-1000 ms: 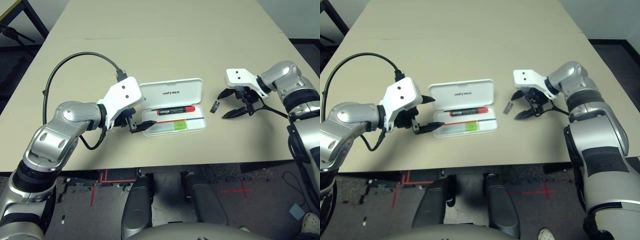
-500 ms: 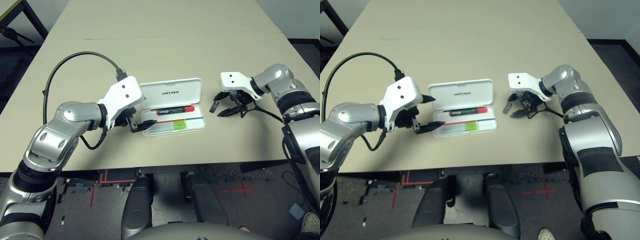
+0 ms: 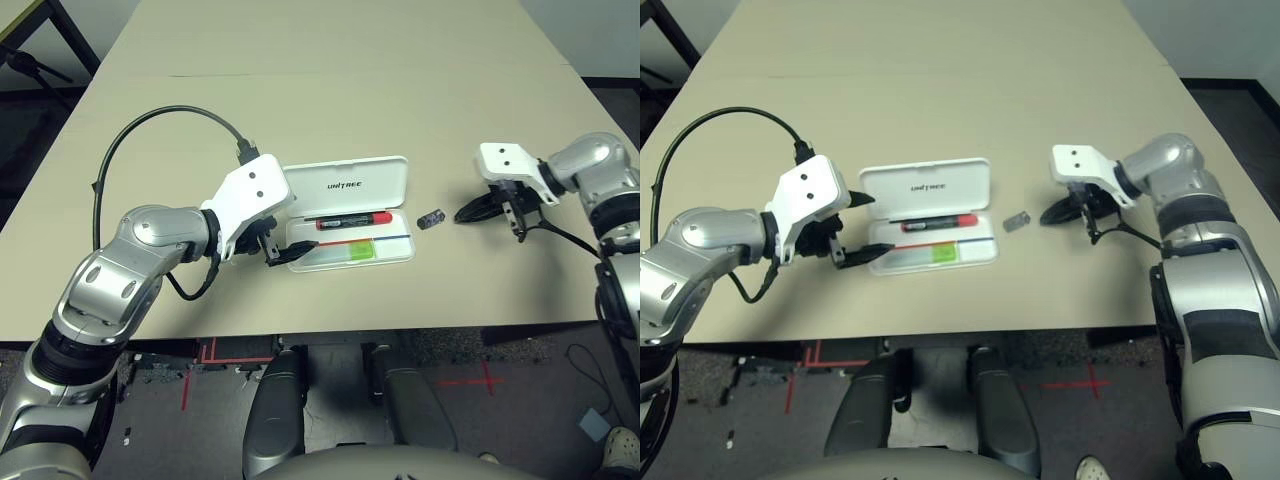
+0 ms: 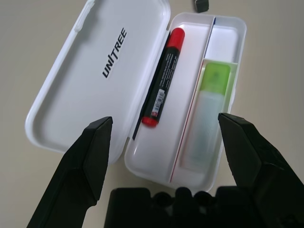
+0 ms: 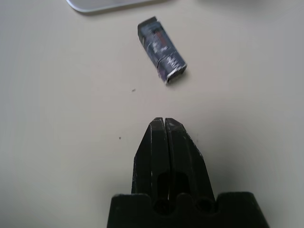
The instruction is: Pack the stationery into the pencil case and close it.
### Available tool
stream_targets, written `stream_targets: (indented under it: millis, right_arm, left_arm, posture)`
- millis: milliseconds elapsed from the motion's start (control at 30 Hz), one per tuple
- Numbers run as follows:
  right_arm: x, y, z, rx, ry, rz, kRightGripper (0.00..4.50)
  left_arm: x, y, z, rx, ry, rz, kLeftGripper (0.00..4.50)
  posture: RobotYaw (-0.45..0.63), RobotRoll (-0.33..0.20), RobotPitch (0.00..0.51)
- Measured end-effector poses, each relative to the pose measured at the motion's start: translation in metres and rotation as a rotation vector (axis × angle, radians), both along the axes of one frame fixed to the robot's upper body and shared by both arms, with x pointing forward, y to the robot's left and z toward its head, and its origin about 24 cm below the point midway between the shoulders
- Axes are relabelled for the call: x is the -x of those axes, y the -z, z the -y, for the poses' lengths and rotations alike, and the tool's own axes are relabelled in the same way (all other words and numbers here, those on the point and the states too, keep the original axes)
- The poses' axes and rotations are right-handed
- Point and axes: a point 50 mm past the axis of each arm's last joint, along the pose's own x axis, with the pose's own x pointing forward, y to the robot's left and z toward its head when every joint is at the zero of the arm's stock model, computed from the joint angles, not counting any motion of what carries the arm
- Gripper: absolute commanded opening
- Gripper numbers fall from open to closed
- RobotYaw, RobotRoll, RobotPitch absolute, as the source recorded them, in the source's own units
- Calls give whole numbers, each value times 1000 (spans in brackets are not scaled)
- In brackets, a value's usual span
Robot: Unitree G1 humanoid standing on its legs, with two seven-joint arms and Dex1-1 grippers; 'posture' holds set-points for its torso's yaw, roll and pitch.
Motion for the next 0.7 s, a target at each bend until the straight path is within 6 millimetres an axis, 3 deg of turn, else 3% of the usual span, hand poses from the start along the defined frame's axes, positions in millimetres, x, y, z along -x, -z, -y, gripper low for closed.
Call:
stream_targets:
  millis: [200,267,333,633,700]
  right_arm:
    - [14,3,6,-49,20,-18,29]
    - [16,4,5,-50,15,-21,406]
    - [15,4,2,-53,7,-6,919]
    - [-4,-9,-24,-93,-67,79,4310]
    - [-7,-13,-29,-90,-87,83,4458]
  left_arm:
    - [-1,3,4,1,15,-10,4500]
    - [-1,3,5,1,20,-10,4500]
    - [-1,3,5,3,23,-9,4500]
    - [-2,0,7,2,31,3,4500]
    - [-2,1,7,1,26,1,4500]
  posture:
    - [43,0,233]
    - [43,0,233]
    - [38,0,230]
    - [76,0,233]
    - [83,0,234]
